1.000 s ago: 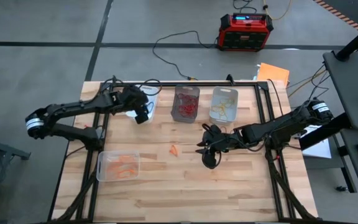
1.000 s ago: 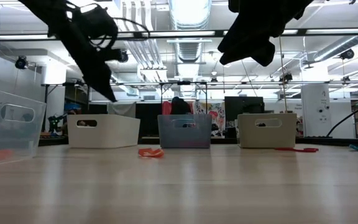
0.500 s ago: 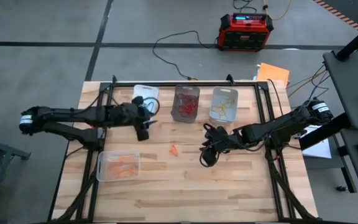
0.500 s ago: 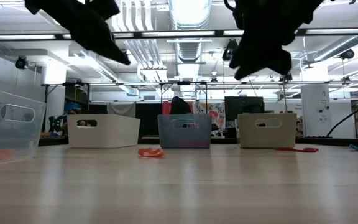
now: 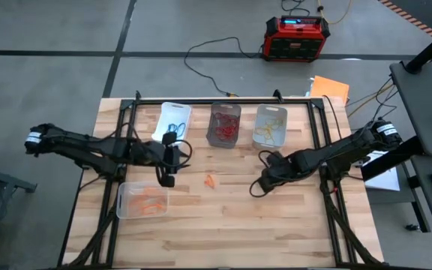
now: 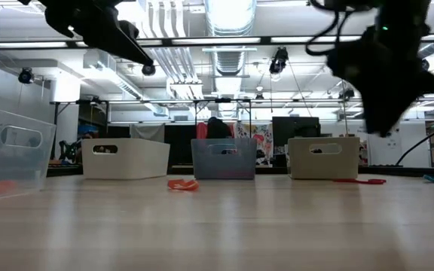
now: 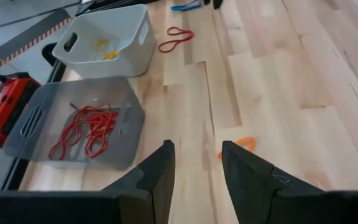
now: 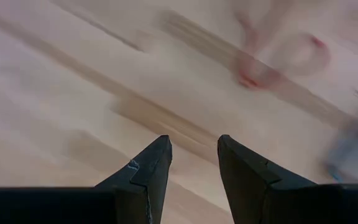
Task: Sort rubber bands into baskets
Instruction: Put the blue rubber band into the white bin
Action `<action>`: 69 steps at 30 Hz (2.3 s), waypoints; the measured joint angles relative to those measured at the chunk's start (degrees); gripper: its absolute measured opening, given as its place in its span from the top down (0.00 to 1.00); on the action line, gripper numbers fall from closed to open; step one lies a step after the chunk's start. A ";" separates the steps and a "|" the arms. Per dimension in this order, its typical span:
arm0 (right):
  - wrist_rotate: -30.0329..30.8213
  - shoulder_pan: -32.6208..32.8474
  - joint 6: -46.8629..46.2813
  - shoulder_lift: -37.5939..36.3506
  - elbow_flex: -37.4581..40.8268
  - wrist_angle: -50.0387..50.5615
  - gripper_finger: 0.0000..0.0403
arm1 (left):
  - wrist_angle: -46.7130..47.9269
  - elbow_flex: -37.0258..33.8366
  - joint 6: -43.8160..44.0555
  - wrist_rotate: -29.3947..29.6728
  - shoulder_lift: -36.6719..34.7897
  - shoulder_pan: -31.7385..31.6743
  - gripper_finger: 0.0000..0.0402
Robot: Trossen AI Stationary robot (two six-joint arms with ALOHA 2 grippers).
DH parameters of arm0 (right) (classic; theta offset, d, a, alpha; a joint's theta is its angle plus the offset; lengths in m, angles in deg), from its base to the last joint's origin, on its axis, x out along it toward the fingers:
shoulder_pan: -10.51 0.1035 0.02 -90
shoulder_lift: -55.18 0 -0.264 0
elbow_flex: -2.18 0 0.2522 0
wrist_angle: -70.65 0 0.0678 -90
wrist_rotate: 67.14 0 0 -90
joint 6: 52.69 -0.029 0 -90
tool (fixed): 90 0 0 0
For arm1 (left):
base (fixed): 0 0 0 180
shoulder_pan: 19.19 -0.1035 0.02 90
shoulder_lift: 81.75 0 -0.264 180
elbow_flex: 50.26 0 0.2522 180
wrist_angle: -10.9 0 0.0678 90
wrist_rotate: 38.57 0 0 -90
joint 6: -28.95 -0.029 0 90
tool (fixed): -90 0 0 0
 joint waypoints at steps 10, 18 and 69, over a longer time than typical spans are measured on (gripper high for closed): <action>-4.88 -0.15 -12.66 0.00 0.00 18.79 0.68 | 2.23 -0.01 1.51 0.33 -1.92 1.80 0.71; -7.46 -0.15 -22.28 0.00 0.00 29.32 0.68 | 6.64 -0.03 6.39 0.34 -5.24 2.50 0.71; -4.43 -3.85 -16.63 8.51 14.90 6.66 0.71 | 6.12 -0.03 5.14 1.84 -2.90 2.48 0.71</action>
